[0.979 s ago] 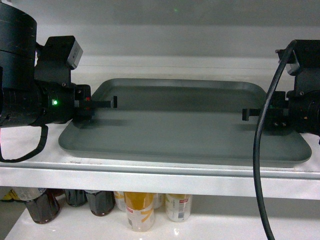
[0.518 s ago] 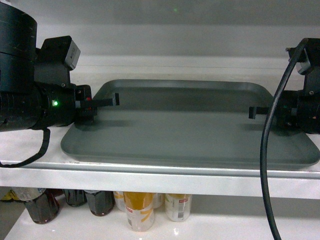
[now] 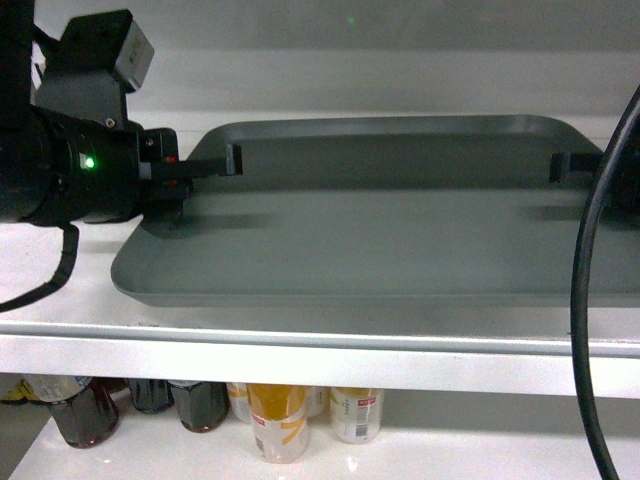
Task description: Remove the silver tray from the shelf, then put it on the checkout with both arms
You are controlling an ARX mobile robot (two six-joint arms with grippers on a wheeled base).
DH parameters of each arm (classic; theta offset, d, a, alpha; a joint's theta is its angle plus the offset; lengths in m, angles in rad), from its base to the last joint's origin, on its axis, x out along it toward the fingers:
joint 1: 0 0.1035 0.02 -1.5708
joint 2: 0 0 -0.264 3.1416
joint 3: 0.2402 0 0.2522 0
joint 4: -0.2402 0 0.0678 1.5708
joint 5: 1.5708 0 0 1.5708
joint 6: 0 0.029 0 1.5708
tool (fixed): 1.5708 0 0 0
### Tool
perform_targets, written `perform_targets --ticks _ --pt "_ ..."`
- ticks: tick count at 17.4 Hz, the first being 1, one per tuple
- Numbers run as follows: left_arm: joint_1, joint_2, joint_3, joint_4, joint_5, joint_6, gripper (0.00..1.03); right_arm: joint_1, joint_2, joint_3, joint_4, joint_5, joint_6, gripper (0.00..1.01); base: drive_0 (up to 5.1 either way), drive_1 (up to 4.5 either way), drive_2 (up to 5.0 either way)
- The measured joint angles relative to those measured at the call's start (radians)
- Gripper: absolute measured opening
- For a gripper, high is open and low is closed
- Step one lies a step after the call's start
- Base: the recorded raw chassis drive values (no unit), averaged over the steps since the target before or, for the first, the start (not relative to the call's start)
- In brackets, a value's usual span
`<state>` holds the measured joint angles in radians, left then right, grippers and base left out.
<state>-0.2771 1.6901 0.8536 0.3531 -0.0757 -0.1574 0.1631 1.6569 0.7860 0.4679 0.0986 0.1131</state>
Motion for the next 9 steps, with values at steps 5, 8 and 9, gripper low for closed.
perform_targets --ticks 5,8,9 --pt "-0.001 -0.072 0.001 -0.055 0.001 0.008 0.03 0.002 -0.081 -0.003 -0.052 -0.002 0.001 0.03 0.0 0.00 0.0" --pt "-0.001 -0.102 0.002 -0.088 0.002 0.015 0.03 0.003 -0.105 -0.003 -0.095 -0.015 0.025 0.03 0.0 0.00 0.0" --pt "-0.001 -0.104 0.003 -0.103 0.001 0.018 0.03 0.007 -0.117 -0.003 -0.102 -0.013 0.026 0.03 0.0 0.00 0.0"
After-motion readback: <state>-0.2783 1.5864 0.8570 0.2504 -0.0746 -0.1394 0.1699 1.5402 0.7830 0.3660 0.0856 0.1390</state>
